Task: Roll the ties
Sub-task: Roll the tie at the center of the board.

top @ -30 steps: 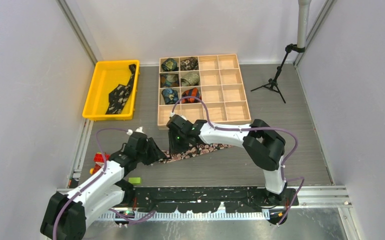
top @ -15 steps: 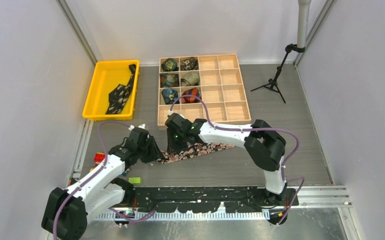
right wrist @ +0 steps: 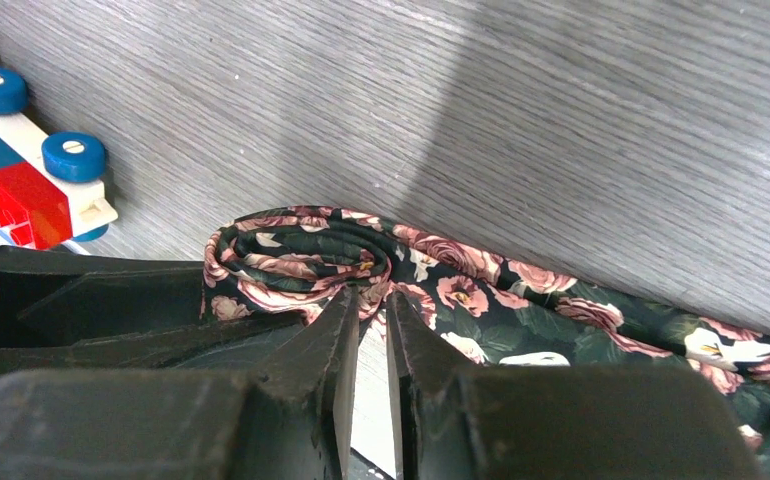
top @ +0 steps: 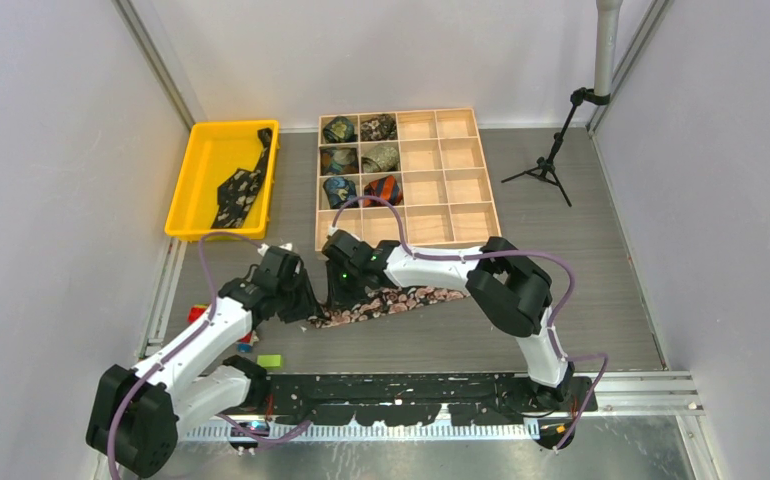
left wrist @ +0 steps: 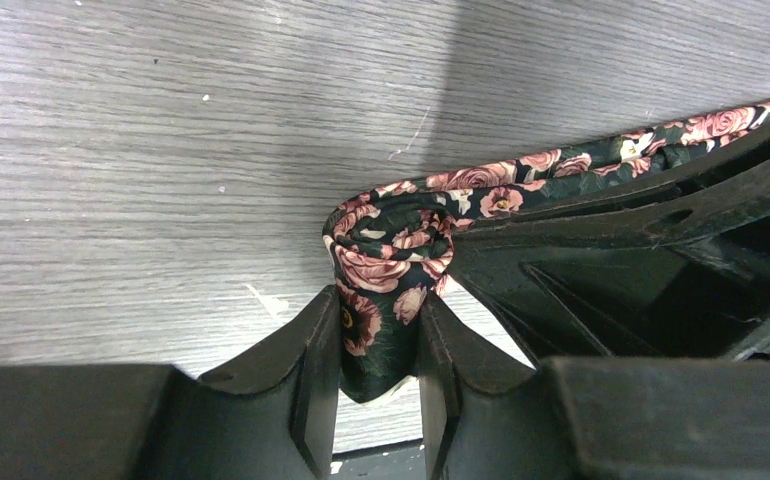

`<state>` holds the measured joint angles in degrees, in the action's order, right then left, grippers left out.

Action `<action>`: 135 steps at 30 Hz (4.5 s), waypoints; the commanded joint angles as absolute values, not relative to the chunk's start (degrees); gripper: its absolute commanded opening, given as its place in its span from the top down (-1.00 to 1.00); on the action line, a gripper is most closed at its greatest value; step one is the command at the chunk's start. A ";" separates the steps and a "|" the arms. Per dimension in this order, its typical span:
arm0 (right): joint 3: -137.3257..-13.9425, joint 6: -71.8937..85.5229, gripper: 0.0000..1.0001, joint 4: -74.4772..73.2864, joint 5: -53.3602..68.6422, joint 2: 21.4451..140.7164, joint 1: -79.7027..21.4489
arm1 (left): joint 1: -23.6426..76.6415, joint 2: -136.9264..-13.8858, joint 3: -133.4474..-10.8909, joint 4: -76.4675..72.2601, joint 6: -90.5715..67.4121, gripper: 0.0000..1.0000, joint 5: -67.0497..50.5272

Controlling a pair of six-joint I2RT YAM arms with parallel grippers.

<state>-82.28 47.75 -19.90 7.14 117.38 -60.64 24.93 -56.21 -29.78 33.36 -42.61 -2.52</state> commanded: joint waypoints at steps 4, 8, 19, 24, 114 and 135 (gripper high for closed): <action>-83.78 48.82 0.57 -18.02 7.98 115.65 -61.32 | 30.01 -59.32 -36.92 40.32 -41.63 0.40 7.21; -83.67 49.66 0.57 -16.49 8.64 115.82 -61.54 | 33.37 -62.42 -40.96 43.93 -42.03 0.41 12.53; -79.02 49.79 0.59 -15.98 6.62 111.74 -61.05 | 37.94 -69.53 -45.87 48.62 -42.45 0.41 21.81; -71.88 49.94 0.59 -17.86 2.66 104.86 -59.30 | 38.36 -71.72 -45.93 48.61 -42.39 0.41 24.02; -70.58 54.69 0.50 -27.23 -9.38 84.78 -55.61 | 42.27 -53.84 -45.30 46.92 -39.15 -0.30 25.01; -85.07 56.69 0.00 -24.02 -3.88 110.10 -62.80 | 29.16 -46.88 -34.98 39.32 -39.74 -0.31 12.91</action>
<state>-82.28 55.72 -26.52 -5.06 108.75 -62.78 30.09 -47.35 -35.94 42.92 -39.81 15.20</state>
